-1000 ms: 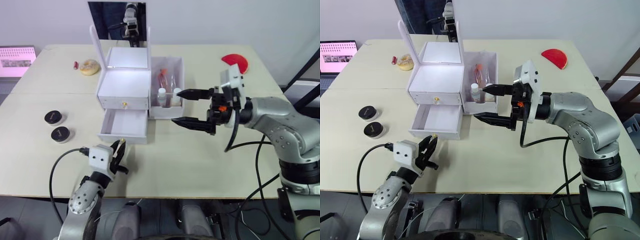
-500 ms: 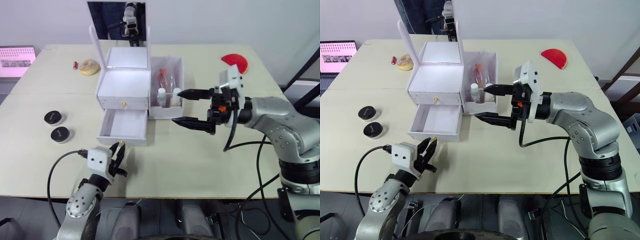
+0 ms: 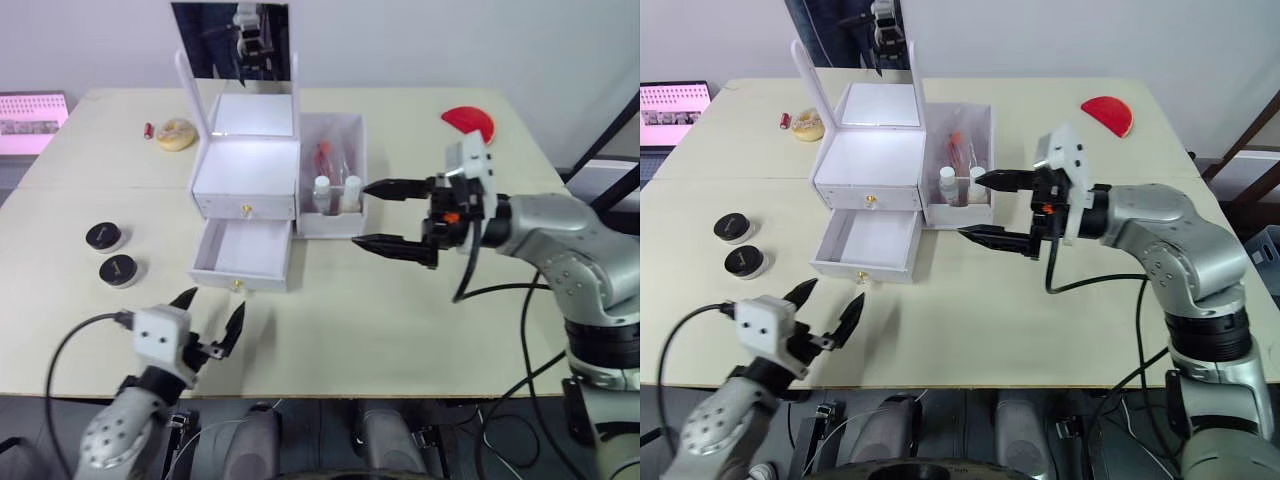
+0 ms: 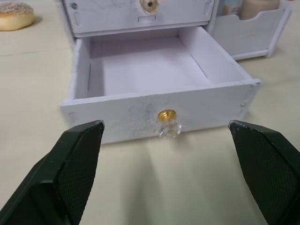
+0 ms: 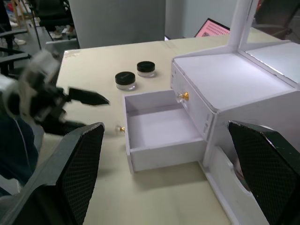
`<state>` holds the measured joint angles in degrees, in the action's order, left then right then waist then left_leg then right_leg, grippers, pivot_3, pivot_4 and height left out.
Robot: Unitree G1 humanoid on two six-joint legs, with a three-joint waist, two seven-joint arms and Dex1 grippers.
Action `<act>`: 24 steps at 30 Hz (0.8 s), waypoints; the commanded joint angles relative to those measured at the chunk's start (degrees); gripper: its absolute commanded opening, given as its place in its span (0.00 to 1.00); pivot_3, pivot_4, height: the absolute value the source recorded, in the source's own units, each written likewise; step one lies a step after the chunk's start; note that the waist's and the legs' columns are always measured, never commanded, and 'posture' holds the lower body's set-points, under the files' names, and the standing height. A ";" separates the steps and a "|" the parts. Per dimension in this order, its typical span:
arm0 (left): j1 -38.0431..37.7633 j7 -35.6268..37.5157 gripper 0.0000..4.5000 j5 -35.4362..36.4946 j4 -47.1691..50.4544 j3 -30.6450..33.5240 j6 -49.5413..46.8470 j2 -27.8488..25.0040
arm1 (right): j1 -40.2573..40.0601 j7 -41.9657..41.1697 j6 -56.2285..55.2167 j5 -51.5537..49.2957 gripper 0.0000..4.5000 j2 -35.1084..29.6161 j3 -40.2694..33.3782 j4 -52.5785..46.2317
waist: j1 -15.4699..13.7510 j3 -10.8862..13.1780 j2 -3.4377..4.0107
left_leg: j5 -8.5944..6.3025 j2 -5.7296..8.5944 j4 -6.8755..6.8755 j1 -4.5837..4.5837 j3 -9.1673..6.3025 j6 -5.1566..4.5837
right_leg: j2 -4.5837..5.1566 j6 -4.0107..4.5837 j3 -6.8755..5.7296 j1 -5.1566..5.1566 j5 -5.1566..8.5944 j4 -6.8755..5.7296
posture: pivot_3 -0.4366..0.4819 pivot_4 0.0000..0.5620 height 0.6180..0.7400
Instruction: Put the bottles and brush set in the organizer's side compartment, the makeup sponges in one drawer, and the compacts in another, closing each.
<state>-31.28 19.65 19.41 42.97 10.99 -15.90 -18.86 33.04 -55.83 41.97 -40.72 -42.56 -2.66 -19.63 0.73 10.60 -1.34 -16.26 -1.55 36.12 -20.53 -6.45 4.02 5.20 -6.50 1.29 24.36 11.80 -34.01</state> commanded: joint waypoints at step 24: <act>12.58 43.36 0.99 14.57 -66.32 44.98 2.71 -42.24 | -40.50 -10.23 -22.41 8.83 1.00 -10.50 -33.06 19.28 | 0.78 0.13 -0.09 | -0.04 -0.23 -0.13 -0.01 0.20 0.02 | -0.05 0.17 -0.13 0.19 0.05 0.11 | 0.48 0.27 1.00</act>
<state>-18.96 62.22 34.55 -22.56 53.85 -14.49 -59.65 -7.97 -65.77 20.72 -31.49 -52.23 -33.42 0.25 1.51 10.72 -1.43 -16.31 -1.80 36.01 -20.53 -6.22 4.05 5.15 -6.33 1.16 24.55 11.85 -33.90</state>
